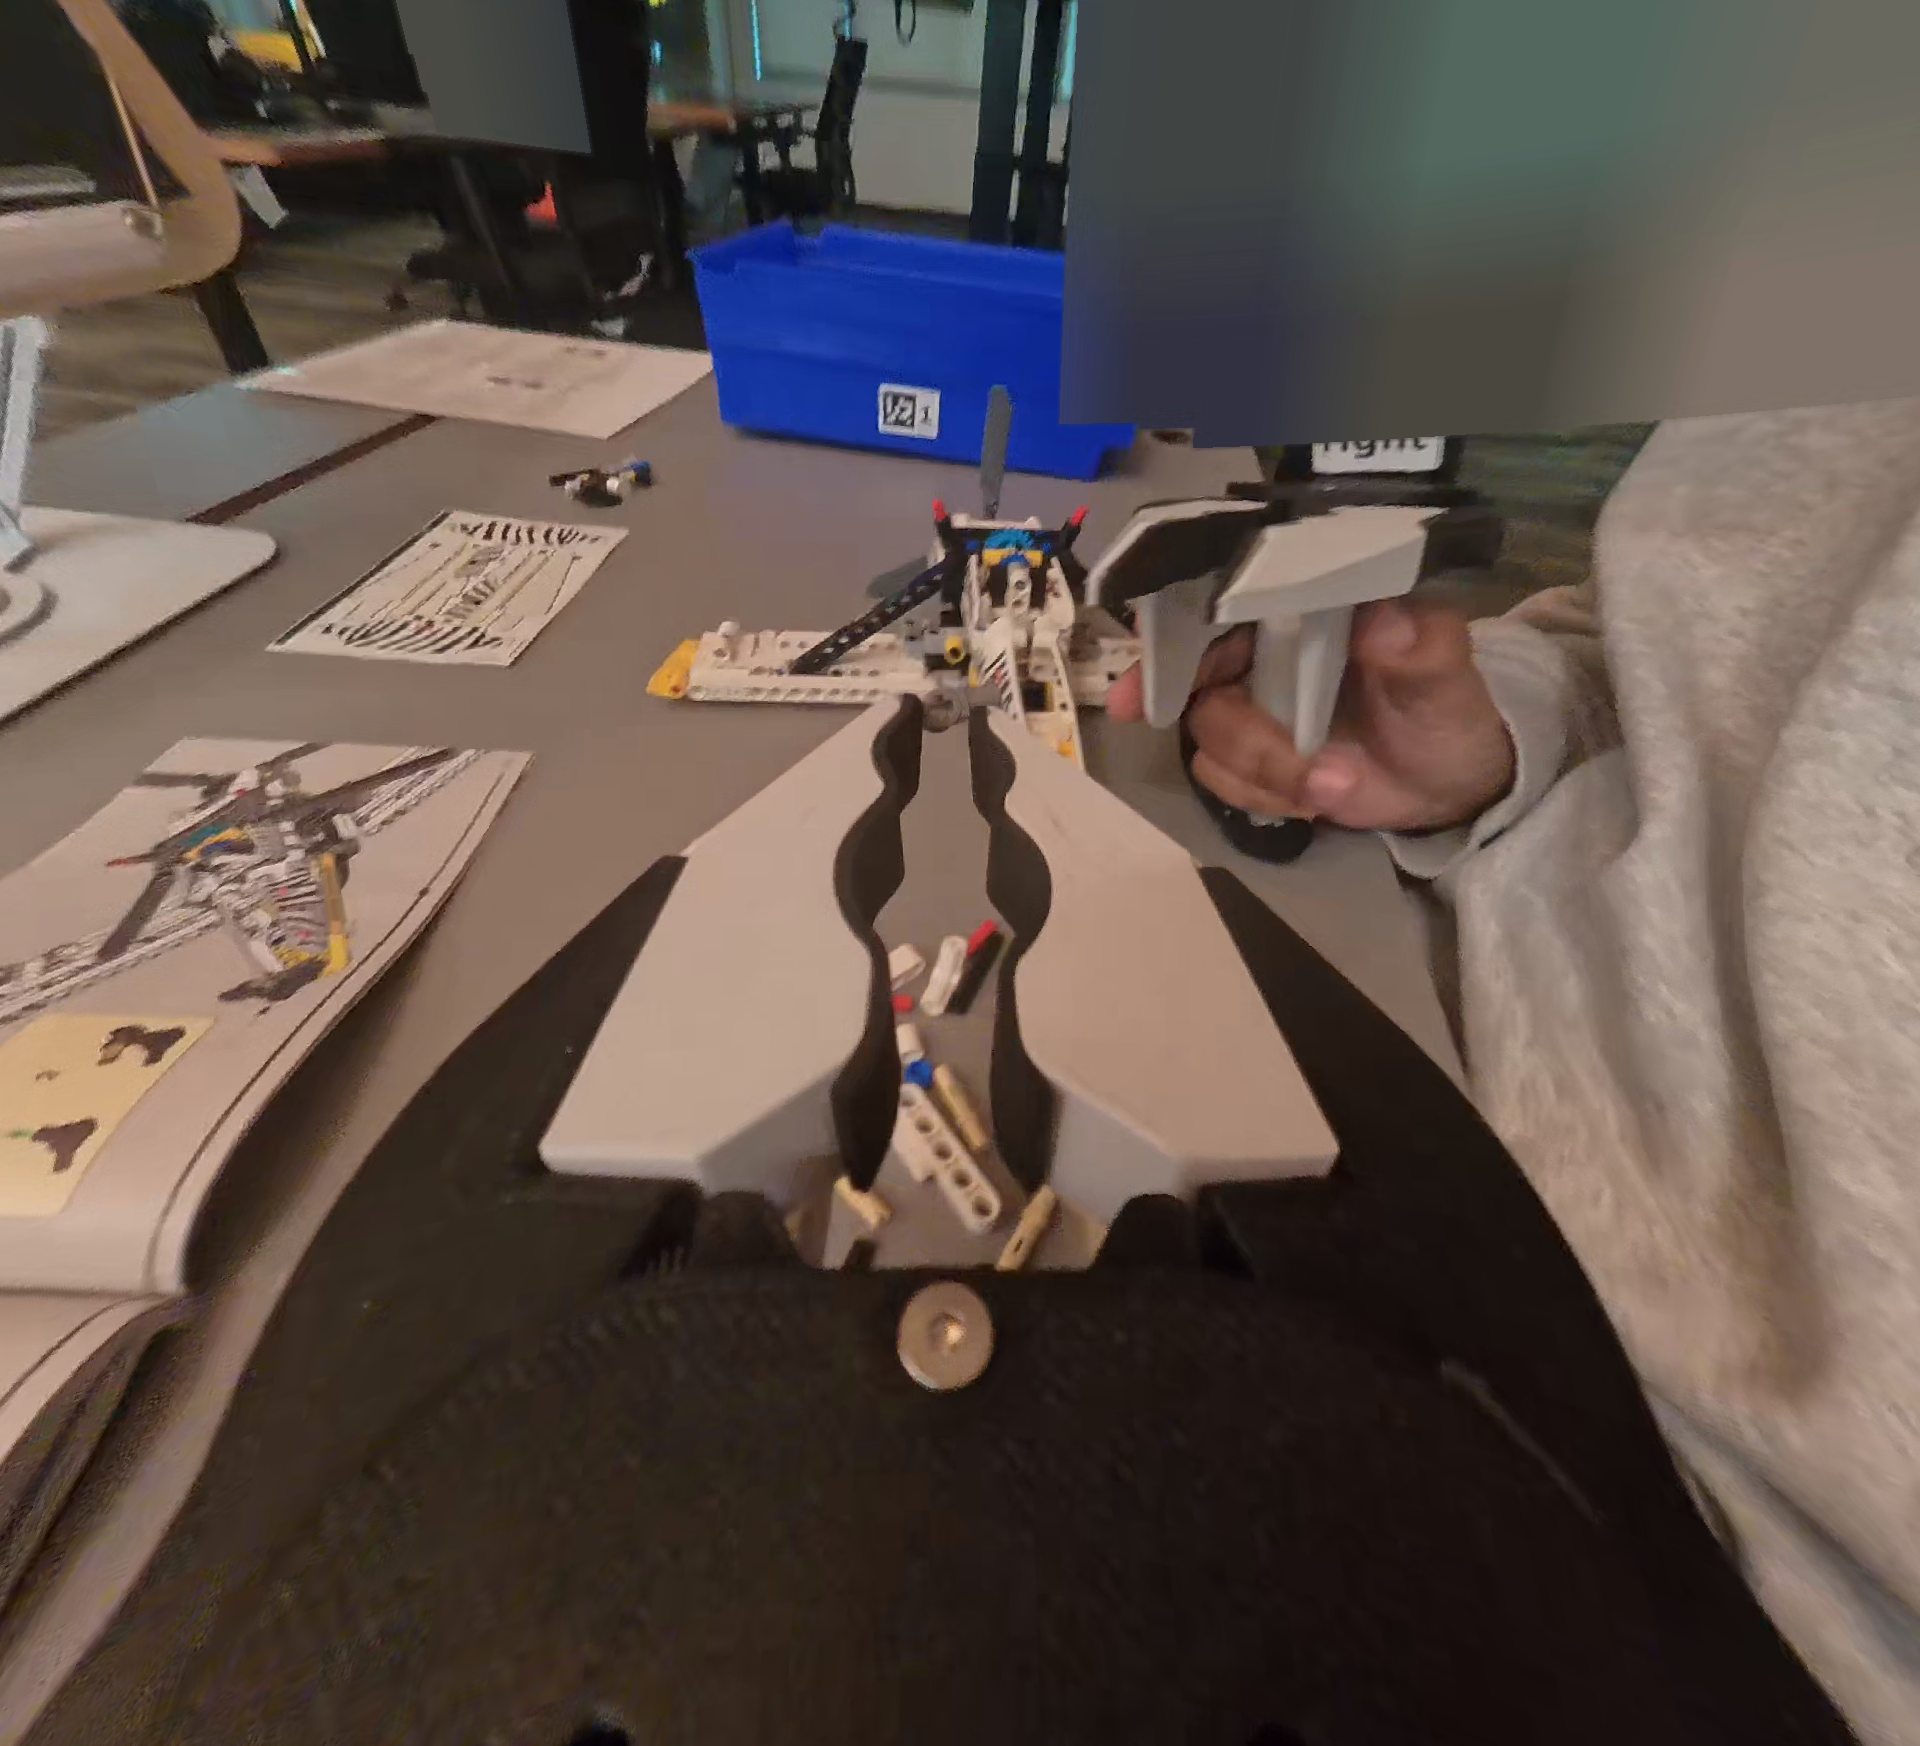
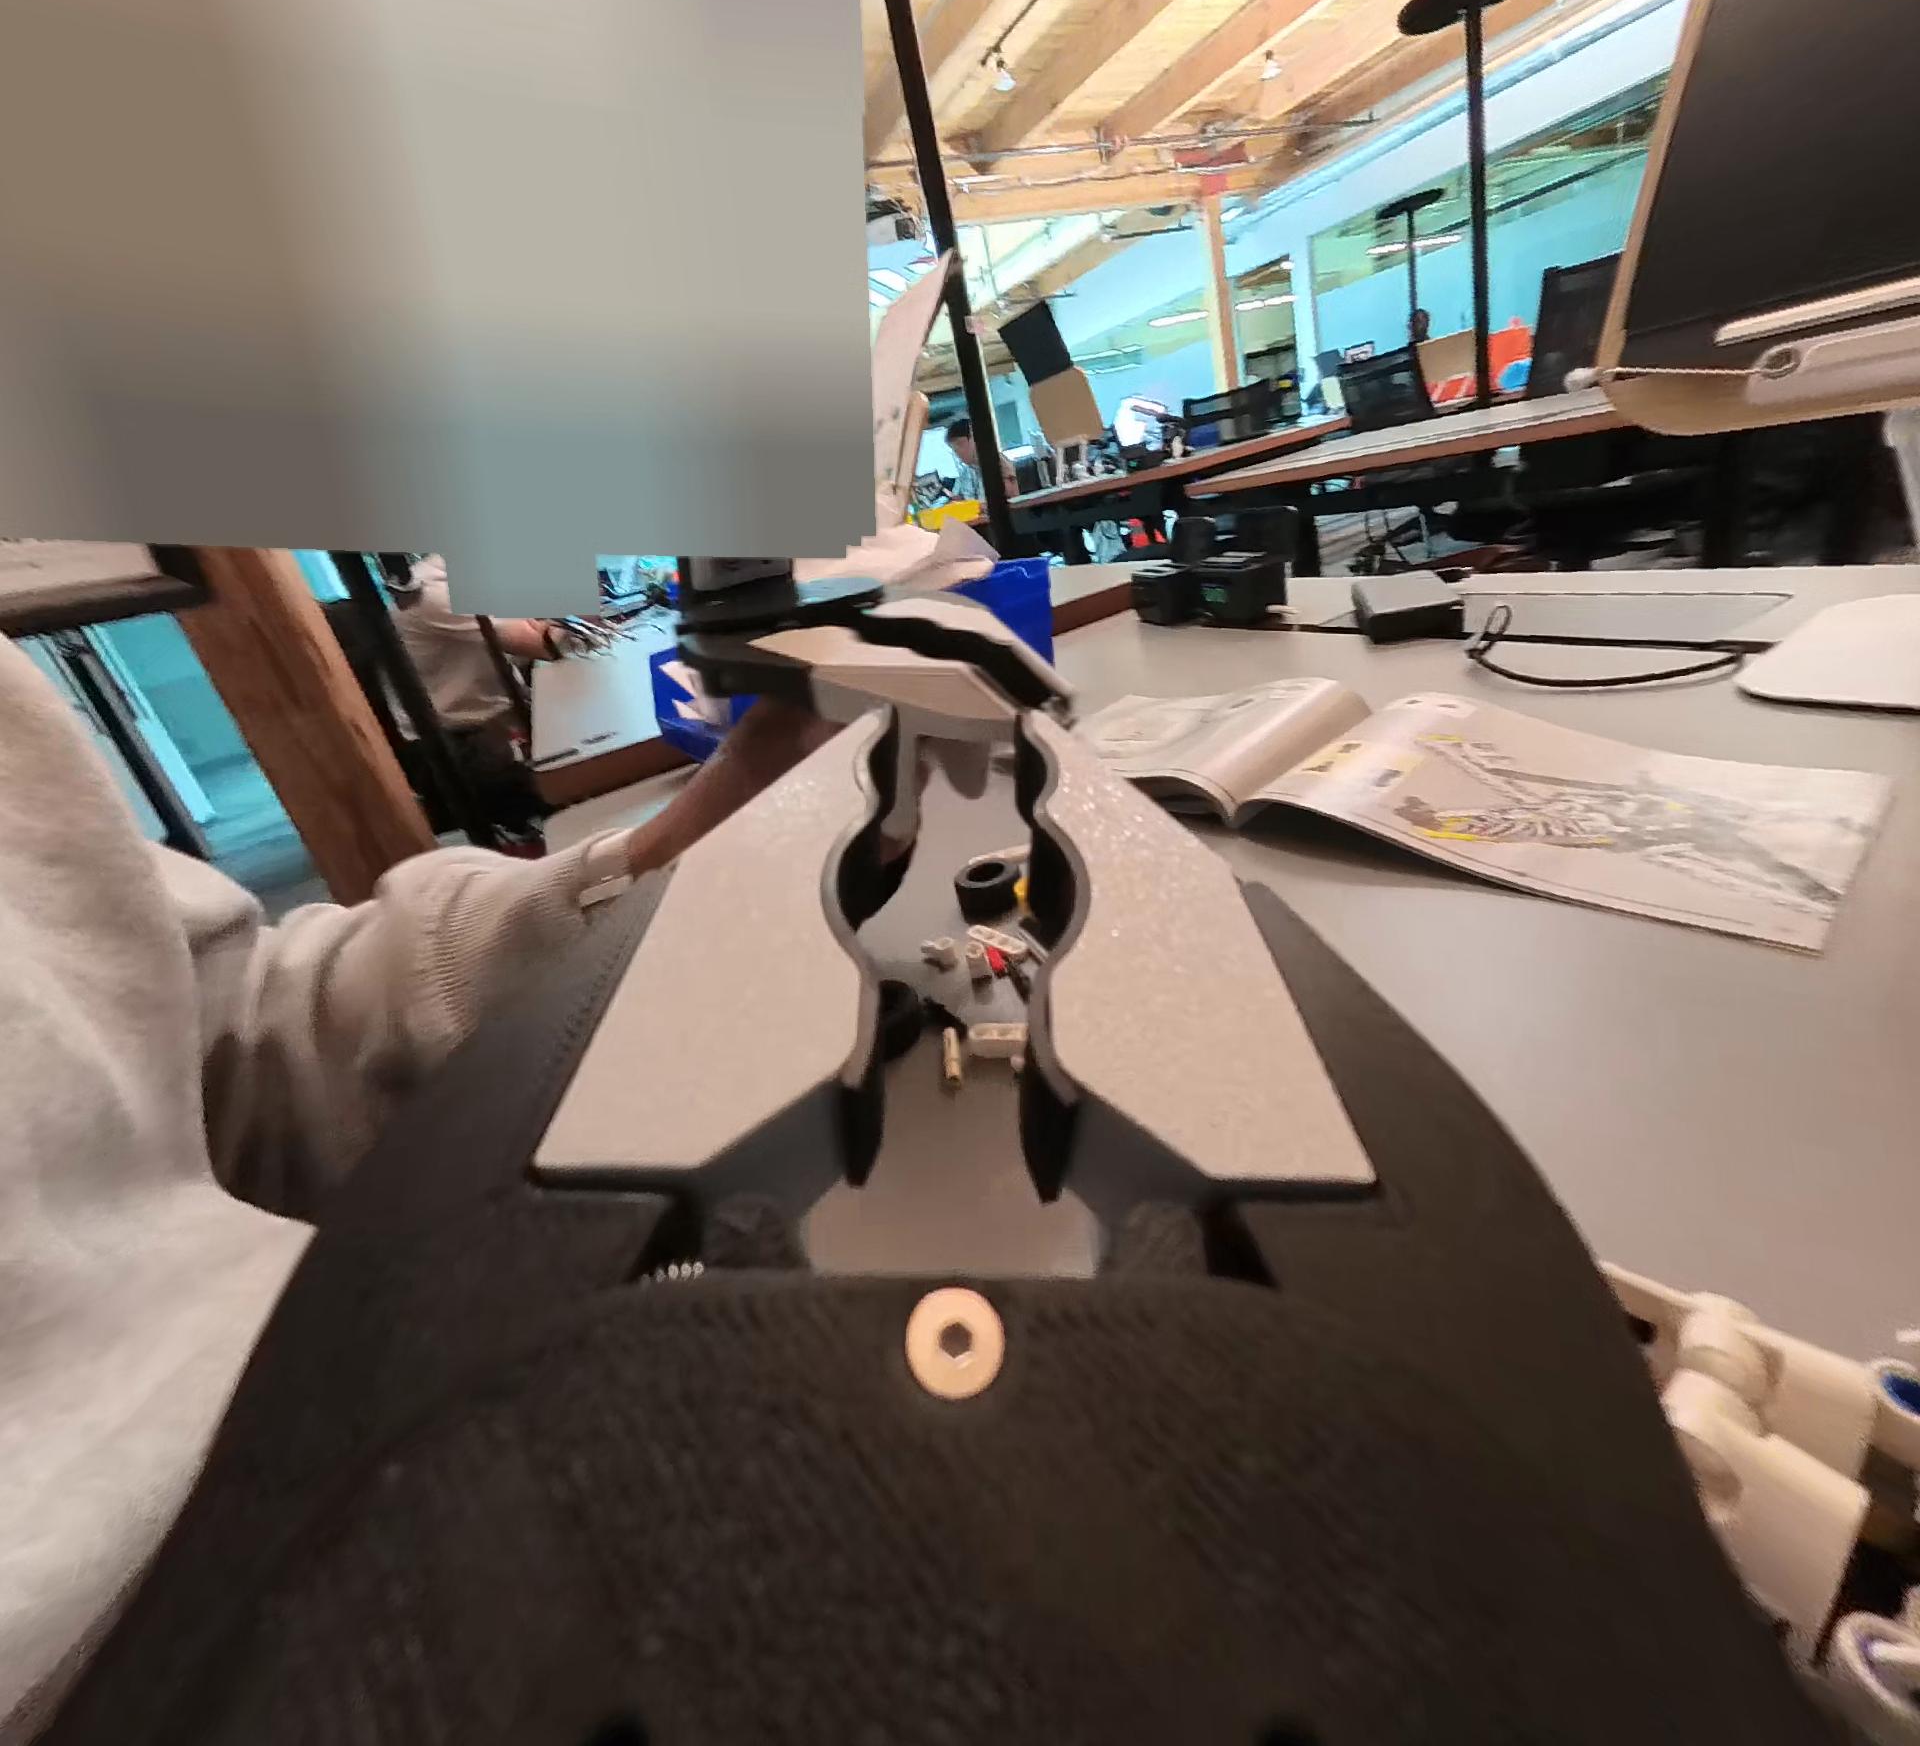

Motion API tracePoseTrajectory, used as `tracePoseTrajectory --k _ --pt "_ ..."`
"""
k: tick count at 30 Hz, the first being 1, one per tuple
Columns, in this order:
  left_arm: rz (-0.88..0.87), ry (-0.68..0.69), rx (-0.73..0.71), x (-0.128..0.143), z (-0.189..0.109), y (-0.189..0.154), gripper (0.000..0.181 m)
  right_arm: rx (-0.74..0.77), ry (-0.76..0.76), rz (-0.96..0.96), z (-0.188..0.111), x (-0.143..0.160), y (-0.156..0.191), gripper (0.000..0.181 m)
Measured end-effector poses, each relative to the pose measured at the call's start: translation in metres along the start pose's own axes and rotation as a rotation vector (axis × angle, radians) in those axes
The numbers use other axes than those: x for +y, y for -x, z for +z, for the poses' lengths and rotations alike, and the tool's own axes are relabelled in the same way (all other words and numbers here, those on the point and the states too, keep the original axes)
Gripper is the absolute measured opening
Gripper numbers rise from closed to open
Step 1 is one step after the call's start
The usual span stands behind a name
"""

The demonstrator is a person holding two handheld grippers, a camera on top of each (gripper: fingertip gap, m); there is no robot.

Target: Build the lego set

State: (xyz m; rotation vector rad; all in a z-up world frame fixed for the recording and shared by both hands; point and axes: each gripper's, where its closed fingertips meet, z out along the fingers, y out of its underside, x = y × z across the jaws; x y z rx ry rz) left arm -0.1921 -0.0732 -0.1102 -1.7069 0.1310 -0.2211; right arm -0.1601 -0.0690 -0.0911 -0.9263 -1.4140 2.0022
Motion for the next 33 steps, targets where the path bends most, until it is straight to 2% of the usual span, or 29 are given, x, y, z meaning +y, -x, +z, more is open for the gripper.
tracePoseTrajectory --k 4,12,19,27,33 --pt "0.028 -0.027 0.032 -0.001 0.008 -0.021 0.006 0.014 0.028 -0.008 0.003 0.004 -0.001 0.02" --pt "0.254 -0.014 -0.126 -0.003 0.011 -0.022 0.006 0.011 0.049 0.051 0.004 0.007 -0.004 0.015" --pt "0.38 -0.02 -0.183 -0.007 0.011 -0.027 0.006 0.004 0.071 0.104 0.005 0.011 -0.005 0.015" --pt "0.422 0.003 -0.186 -0.002 0.014 -0.03 0.006 -0.011 0.071 0.144 0.005 0.012 -0.005 0.006" --pt "0.366 -0.008 -0.144 -0.001 0.015 -0.031 0.006 -0.011 0.077 0.149 0.003 0.012 -0.004 0.004"
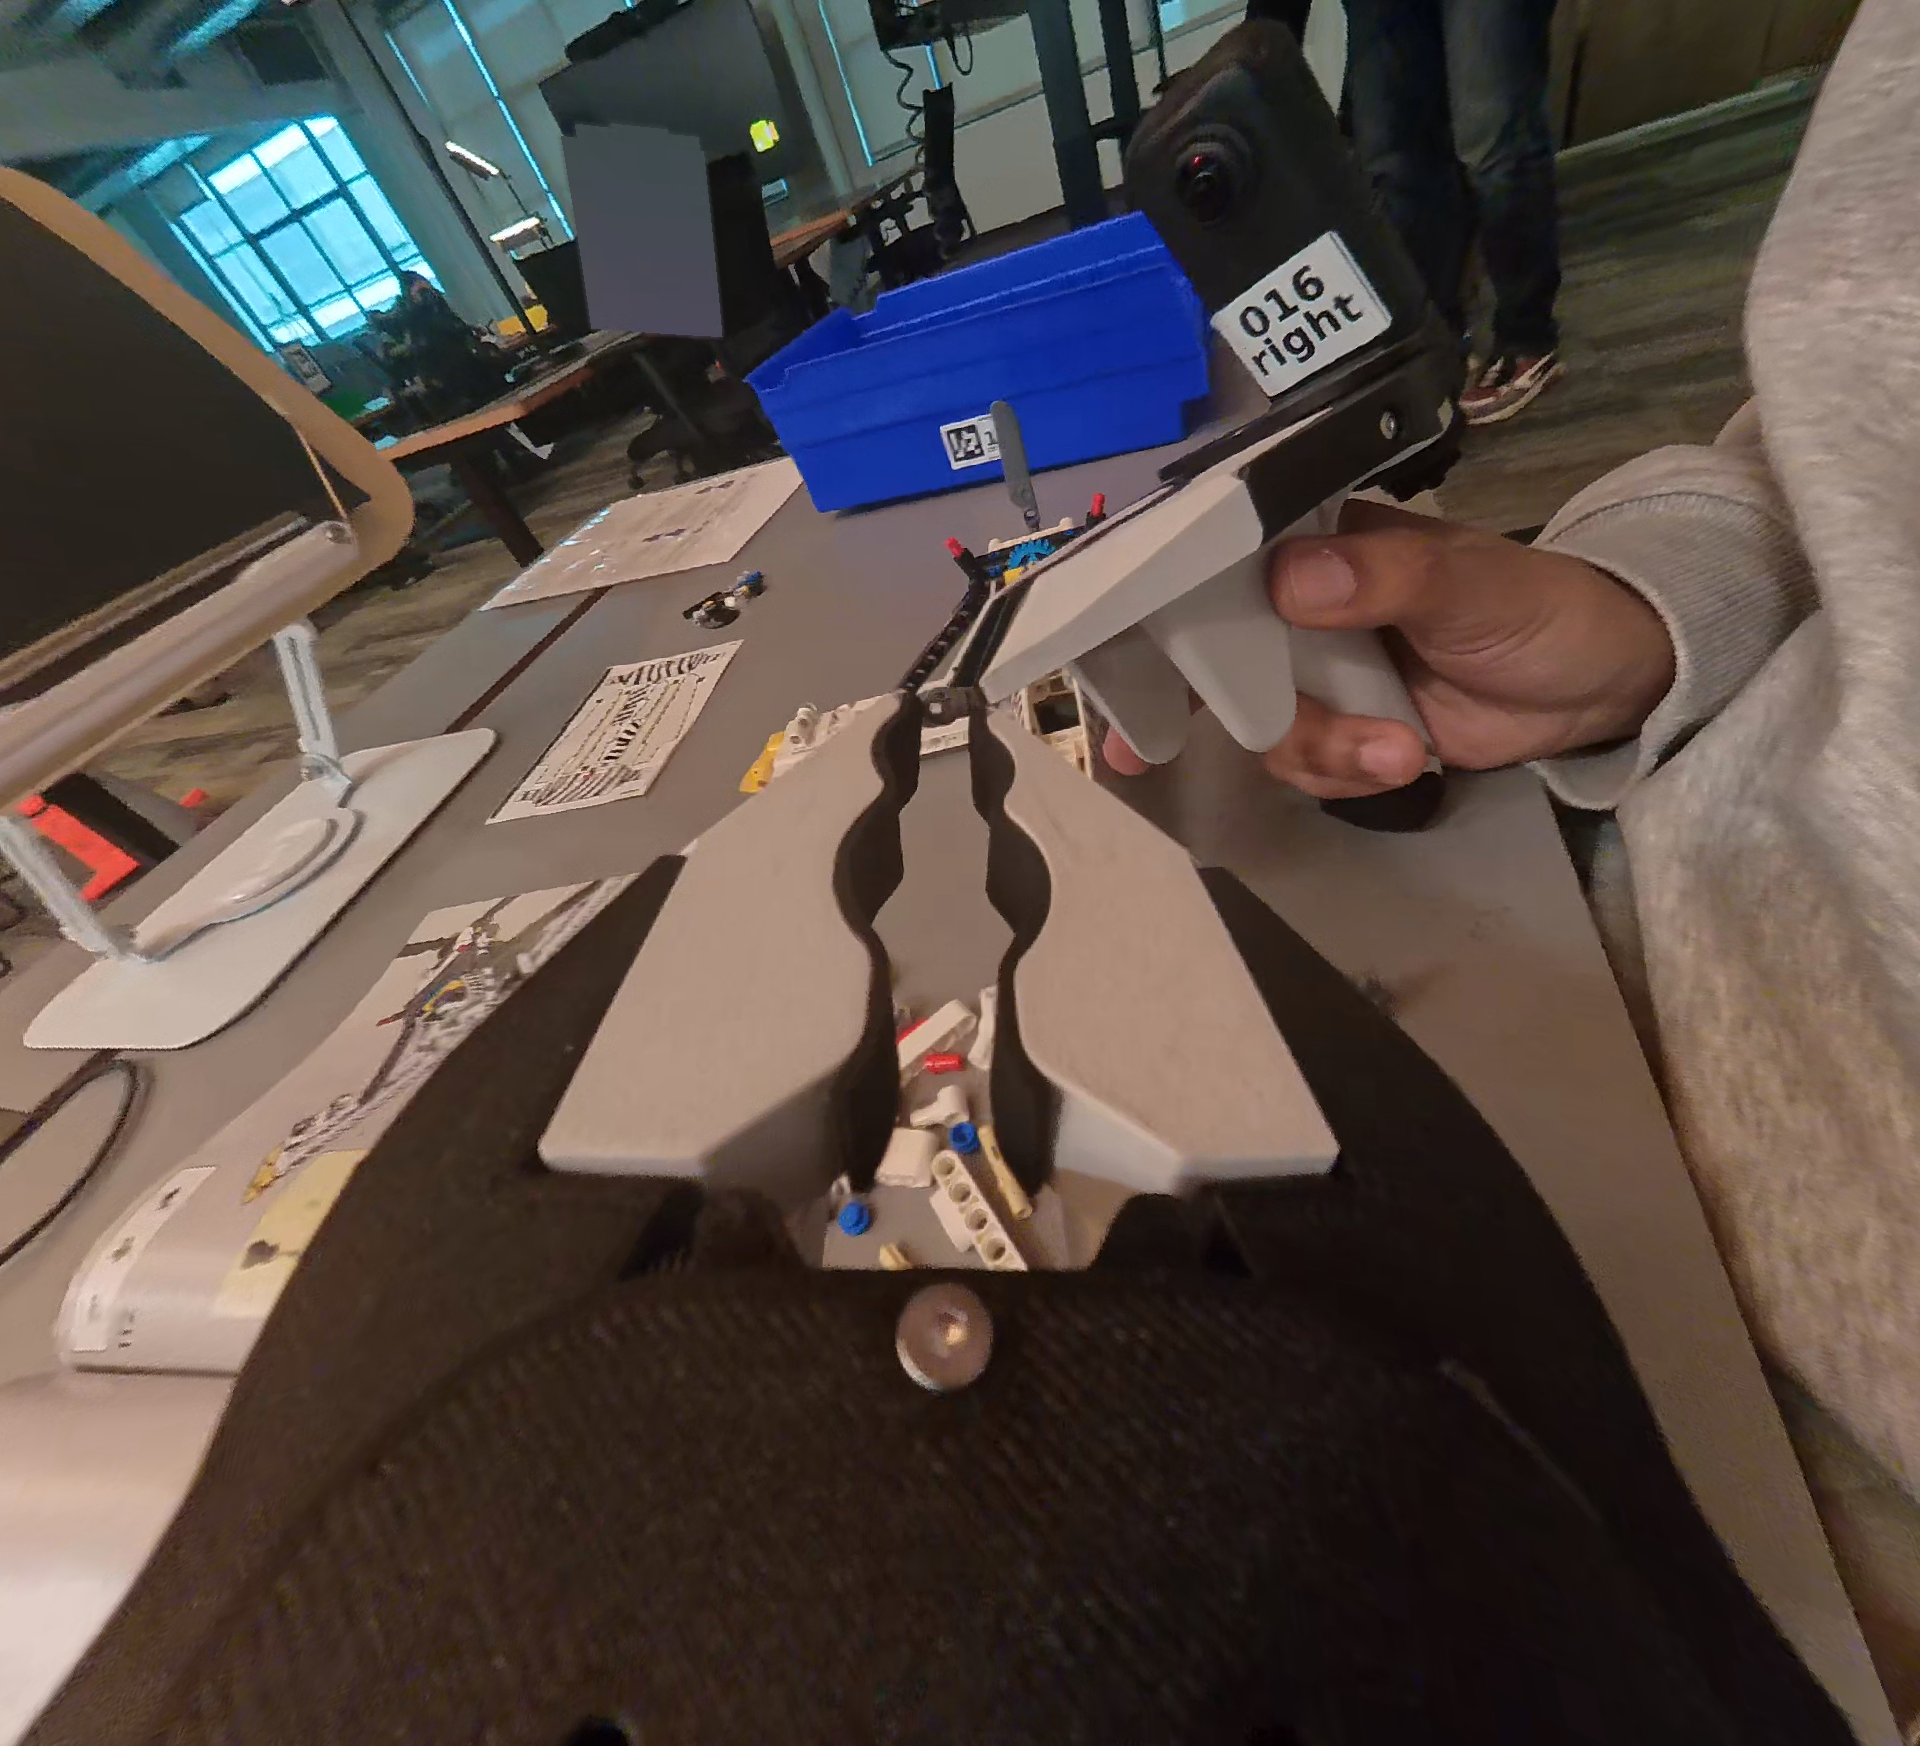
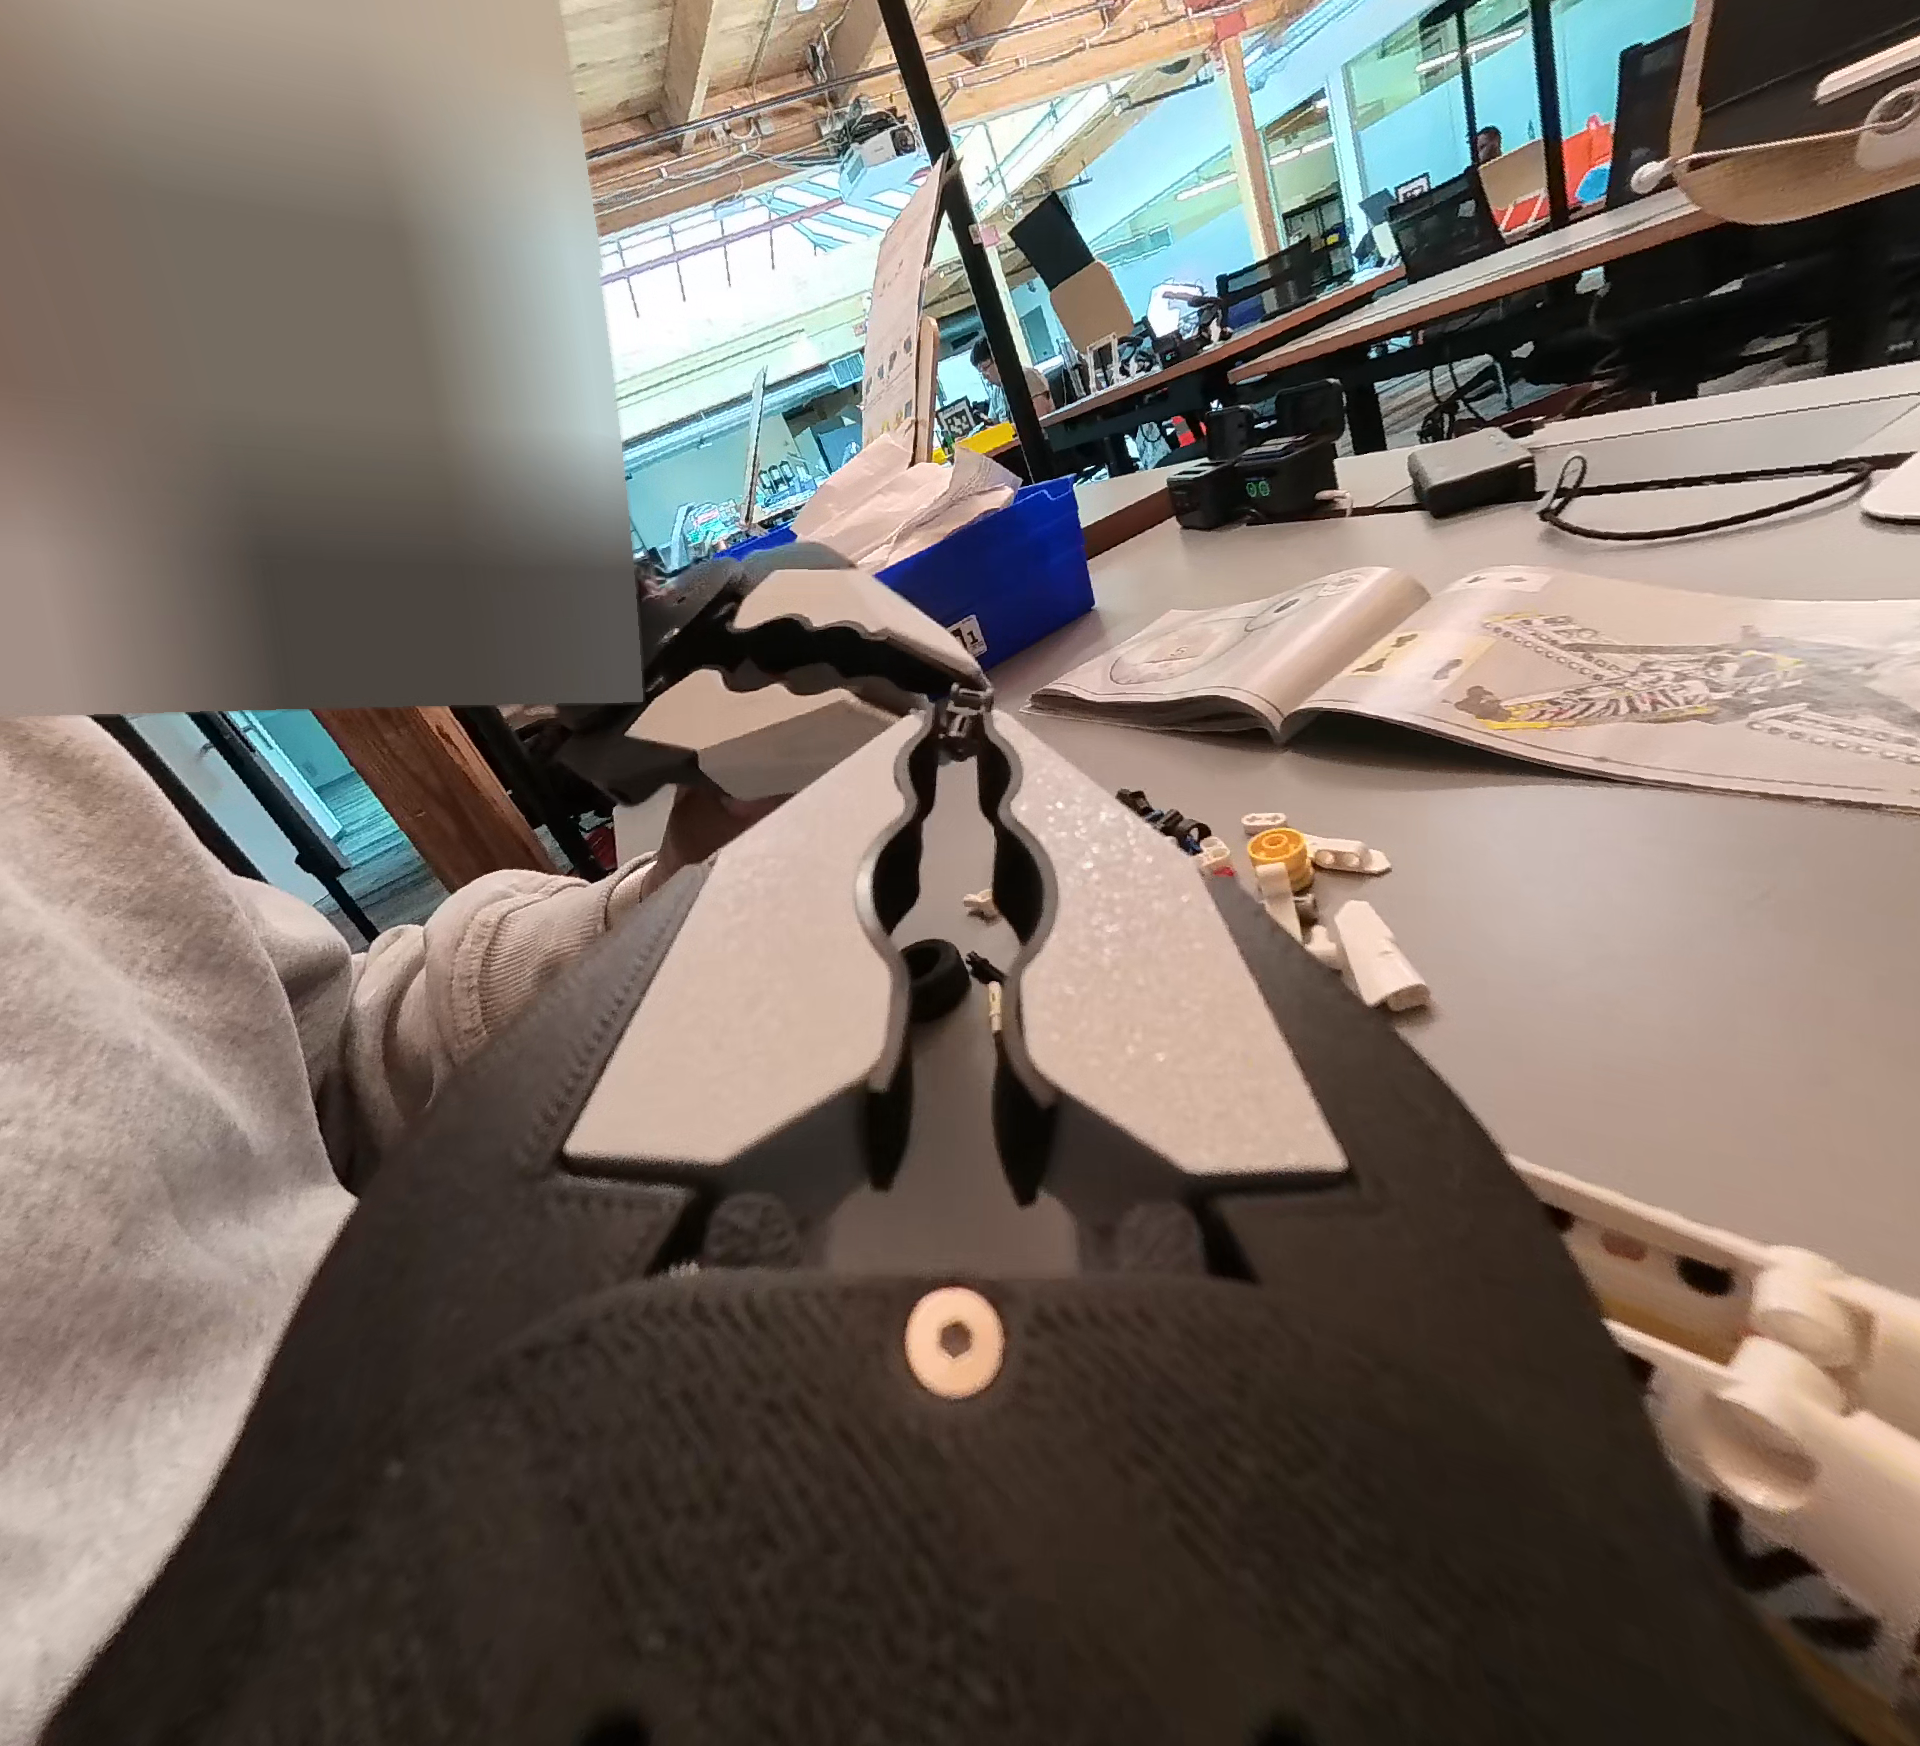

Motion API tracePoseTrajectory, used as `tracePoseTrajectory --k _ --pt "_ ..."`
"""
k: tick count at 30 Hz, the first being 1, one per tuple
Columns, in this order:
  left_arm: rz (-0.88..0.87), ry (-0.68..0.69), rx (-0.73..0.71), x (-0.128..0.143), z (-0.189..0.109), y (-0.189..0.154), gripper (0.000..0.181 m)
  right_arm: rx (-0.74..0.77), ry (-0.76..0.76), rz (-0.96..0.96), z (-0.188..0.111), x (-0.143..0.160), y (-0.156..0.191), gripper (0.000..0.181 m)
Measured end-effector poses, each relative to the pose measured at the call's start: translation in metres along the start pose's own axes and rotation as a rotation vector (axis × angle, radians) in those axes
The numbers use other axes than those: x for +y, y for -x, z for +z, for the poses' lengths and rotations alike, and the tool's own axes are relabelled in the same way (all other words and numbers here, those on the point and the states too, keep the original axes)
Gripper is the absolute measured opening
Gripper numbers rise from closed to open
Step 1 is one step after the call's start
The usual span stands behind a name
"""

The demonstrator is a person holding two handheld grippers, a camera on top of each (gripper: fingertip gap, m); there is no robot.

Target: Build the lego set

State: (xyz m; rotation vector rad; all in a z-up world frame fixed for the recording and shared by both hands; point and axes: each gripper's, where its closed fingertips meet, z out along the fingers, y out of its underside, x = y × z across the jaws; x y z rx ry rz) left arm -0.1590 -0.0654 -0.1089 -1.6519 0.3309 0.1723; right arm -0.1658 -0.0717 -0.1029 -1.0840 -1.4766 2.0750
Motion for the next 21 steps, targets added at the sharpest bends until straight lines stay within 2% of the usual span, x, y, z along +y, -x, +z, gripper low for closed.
tracePoseTrajectory --k 6,10,14,21 --pt "-0.239 -0.077 0.148 -0.005 -0.003 -0.001 0.028 0.003 -0.005 -0.027 -0.002 -0.001 0.001 0.004" --pt "-0.468 -0.134 0.302 -0.008 -0.007 -0.002 0.031 -0.016 -0.002 -0.053 -0.002 -0.001 0.007 0.003" --pt "-0.6 -0.139 0.439 -0.009 -0.009 -0.009 0.029 -0.041 -0.002 -0.099 -0.002 0.0 0.013 0.003" --pt "-0.574 -0.153 0.447 -0.011 -0.013 -0.01 0.008 -0.053 -0.004 -0.162 -0.002 0.0 0.02 0.003"
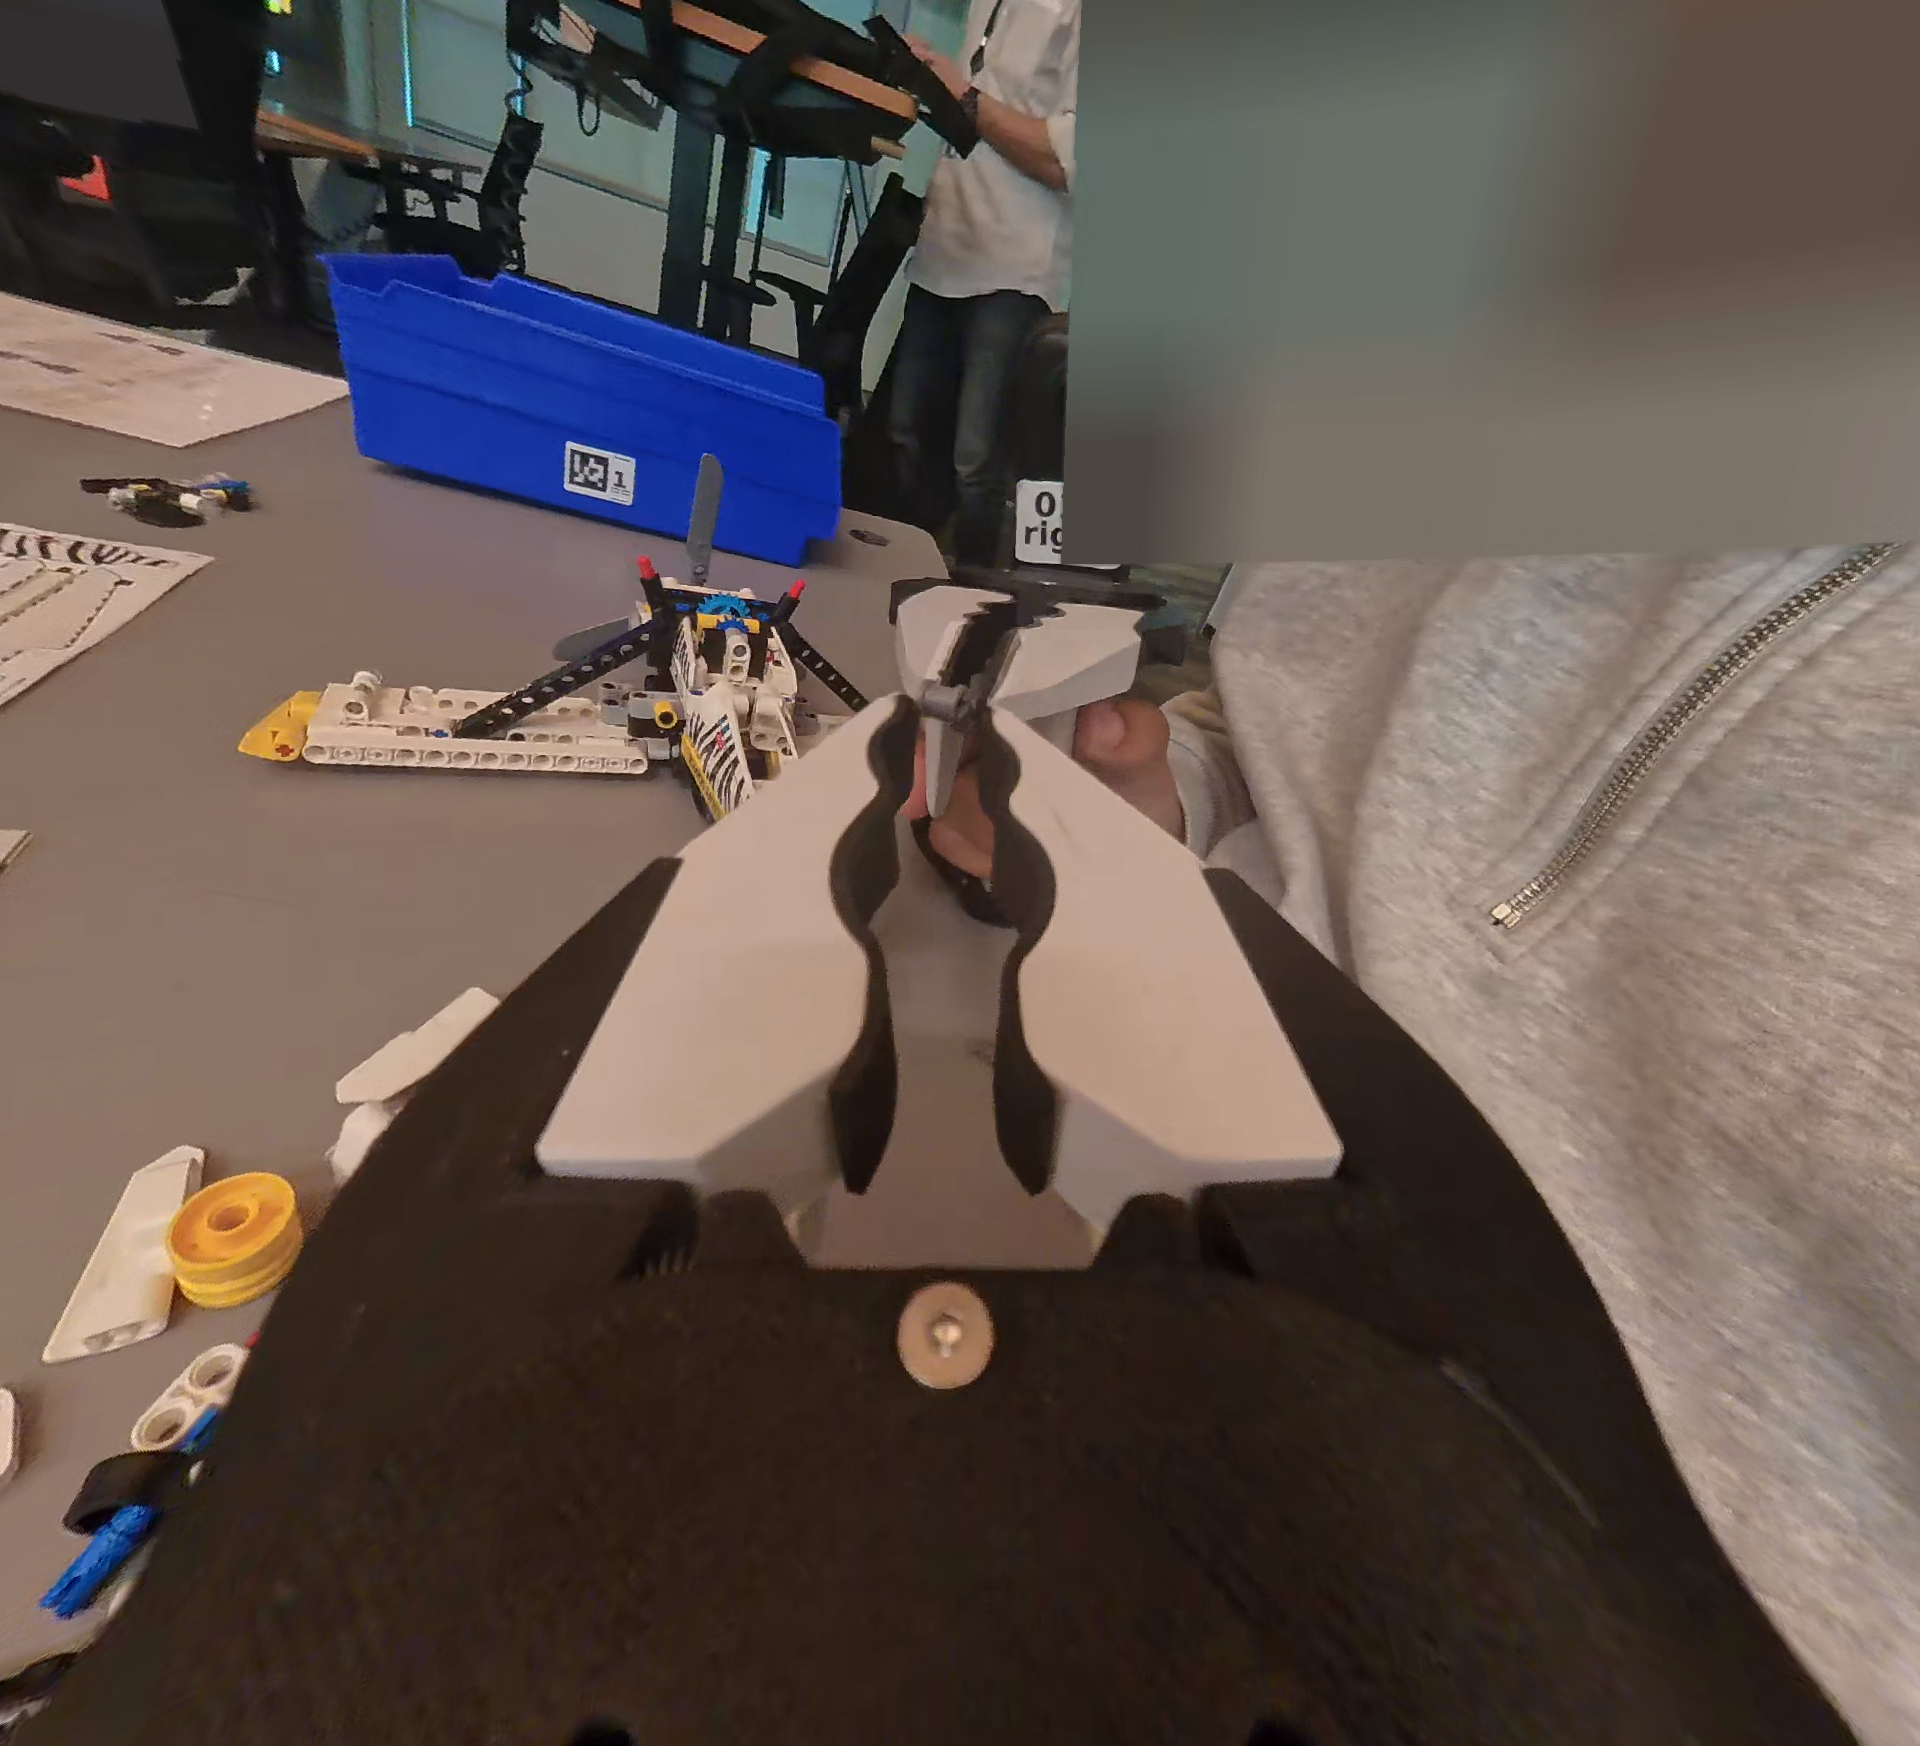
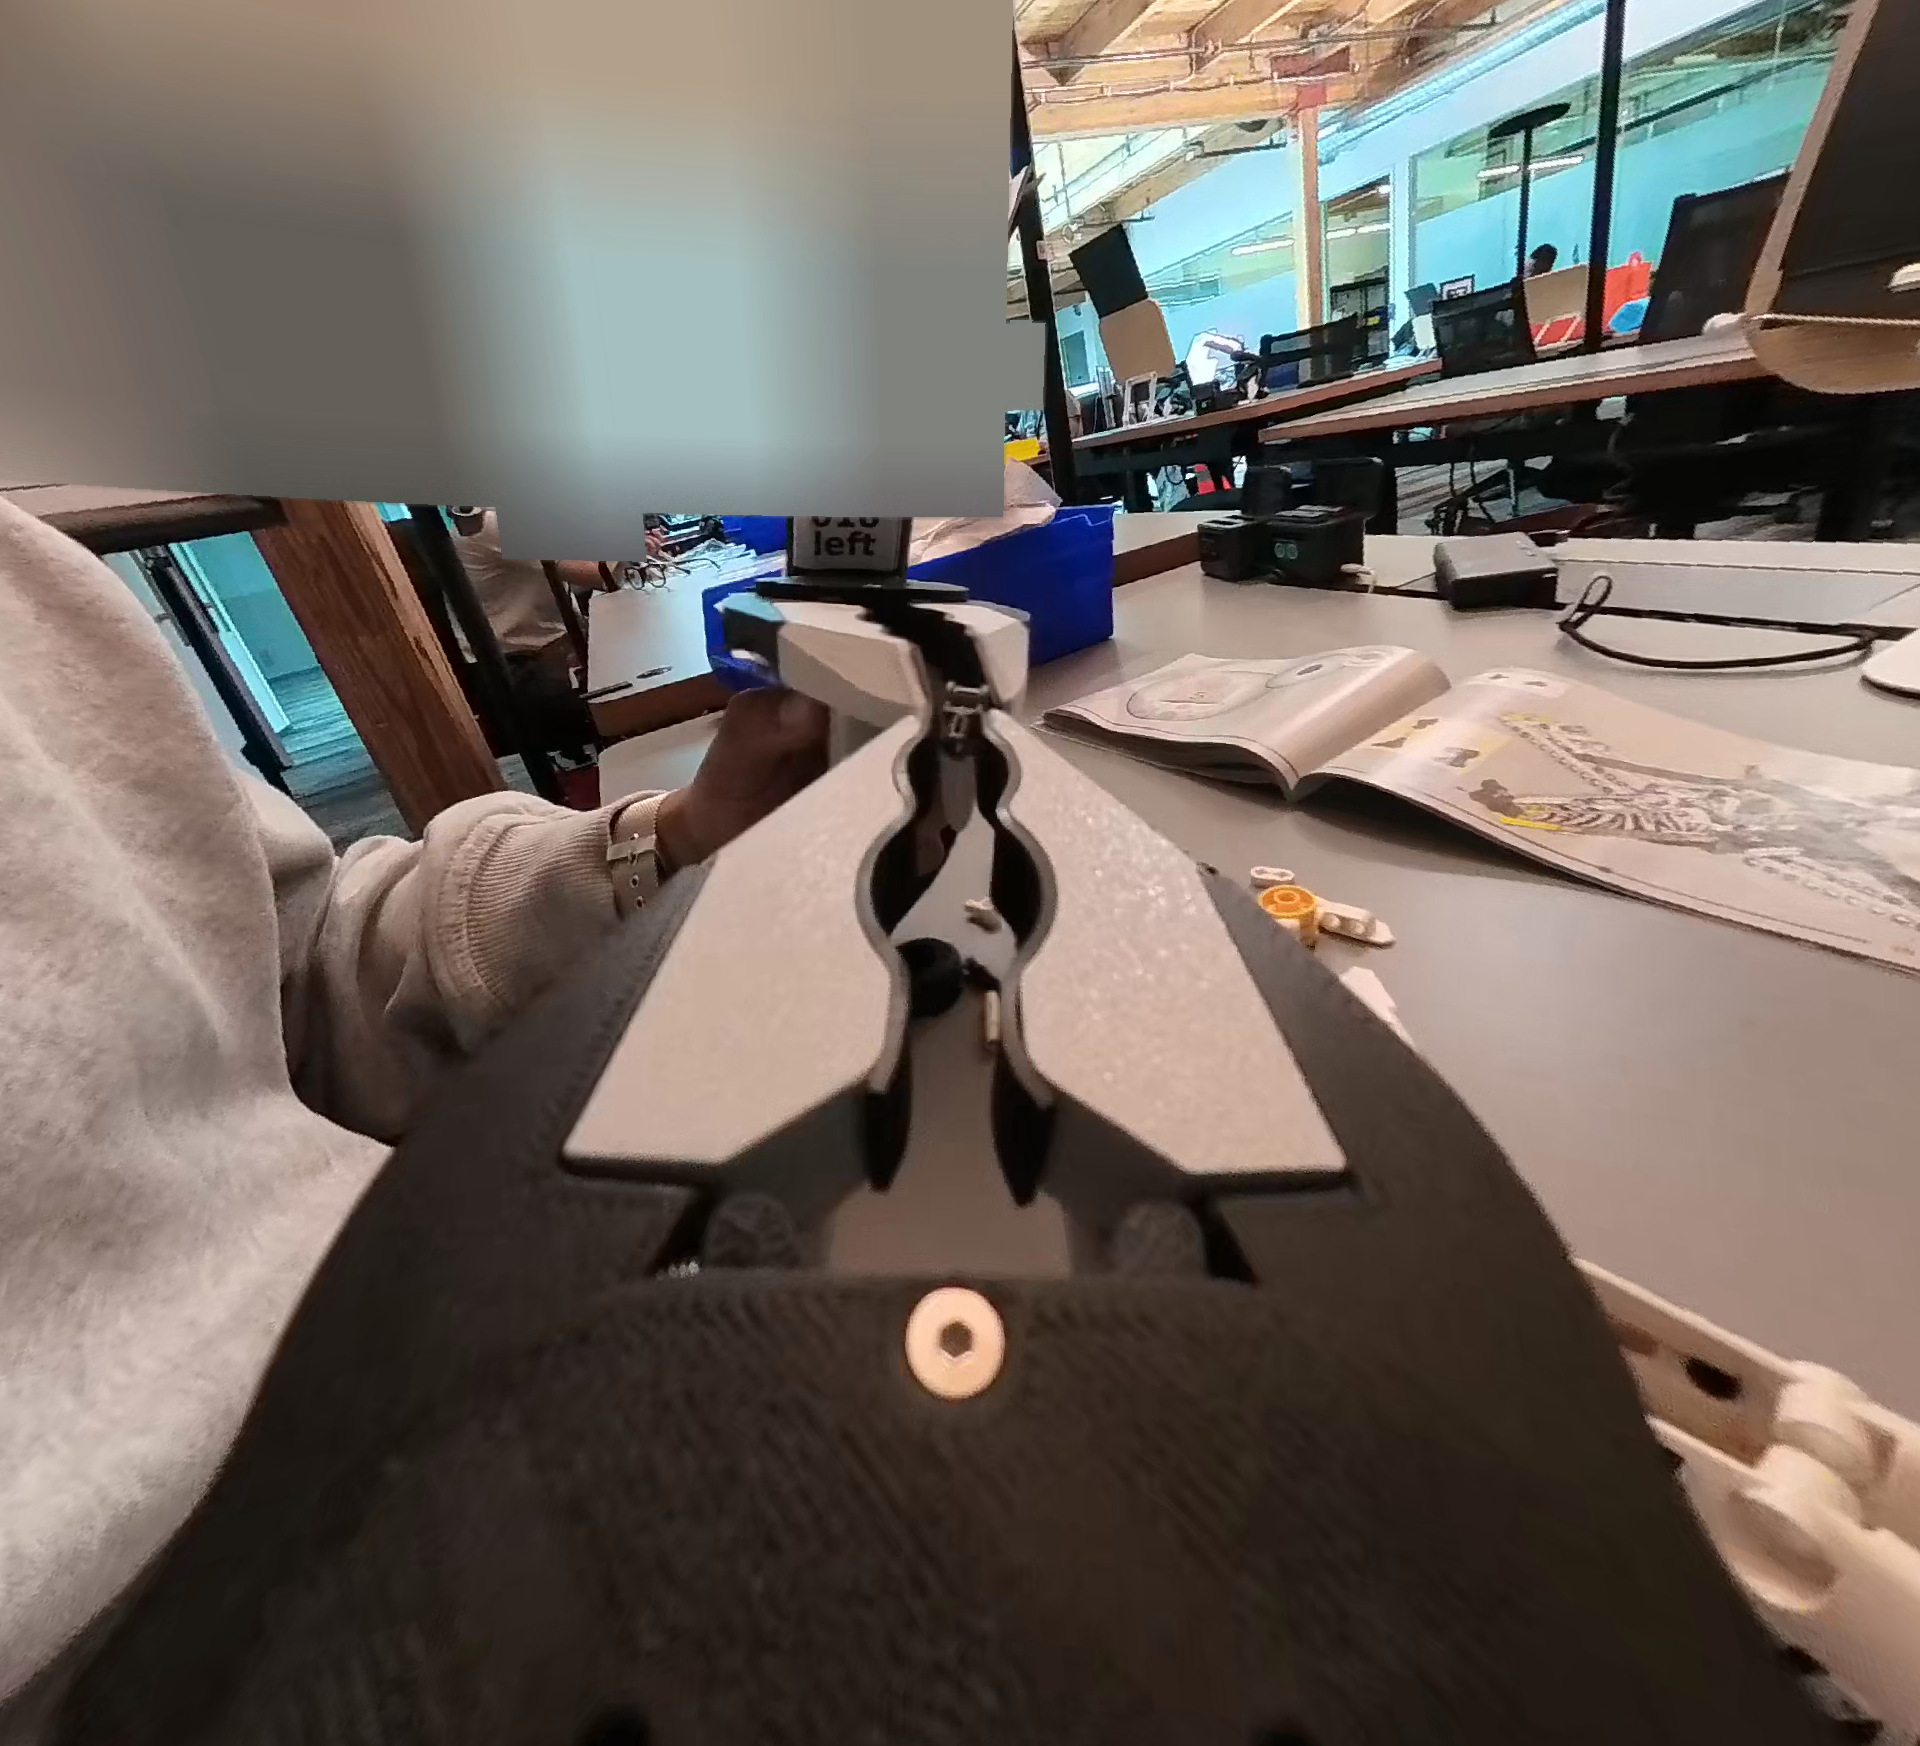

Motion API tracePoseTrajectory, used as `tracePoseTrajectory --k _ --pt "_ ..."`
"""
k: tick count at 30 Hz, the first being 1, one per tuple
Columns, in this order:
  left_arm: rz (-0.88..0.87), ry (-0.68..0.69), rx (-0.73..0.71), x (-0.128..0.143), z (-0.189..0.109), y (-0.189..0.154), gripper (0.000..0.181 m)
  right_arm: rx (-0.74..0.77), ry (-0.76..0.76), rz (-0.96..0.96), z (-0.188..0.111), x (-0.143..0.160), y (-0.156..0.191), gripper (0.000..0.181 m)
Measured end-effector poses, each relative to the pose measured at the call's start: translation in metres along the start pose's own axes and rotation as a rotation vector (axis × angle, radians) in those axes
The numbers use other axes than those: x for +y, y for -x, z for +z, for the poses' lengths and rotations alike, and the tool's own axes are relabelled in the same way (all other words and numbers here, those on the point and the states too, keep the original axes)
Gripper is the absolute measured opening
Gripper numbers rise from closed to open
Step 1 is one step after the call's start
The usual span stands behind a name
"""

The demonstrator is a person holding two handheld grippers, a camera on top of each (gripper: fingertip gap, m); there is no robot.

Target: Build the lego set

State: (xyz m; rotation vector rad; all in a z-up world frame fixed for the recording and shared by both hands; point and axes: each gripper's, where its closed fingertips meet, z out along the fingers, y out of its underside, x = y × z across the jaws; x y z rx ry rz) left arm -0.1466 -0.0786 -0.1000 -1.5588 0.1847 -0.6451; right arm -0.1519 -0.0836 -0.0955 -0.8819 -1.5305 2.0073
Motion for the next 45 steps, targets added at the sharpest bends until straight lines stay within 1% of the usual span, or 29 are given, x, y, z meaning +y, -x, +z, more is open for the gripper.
tracePoseTrajectory --k 23,45 --pt "0.024 -0.009 0.04 -0.003 -0.004 -0.007 0.005 -0.028 0.005 -0.033 0.001 0.0 0.008 0.003" --pt "-0.031 -0.026 0.1 -0.004 -0.004 -0.012 0.004 -0.031 0.026 -0.068 0.004 0.002 0.01 0.004"
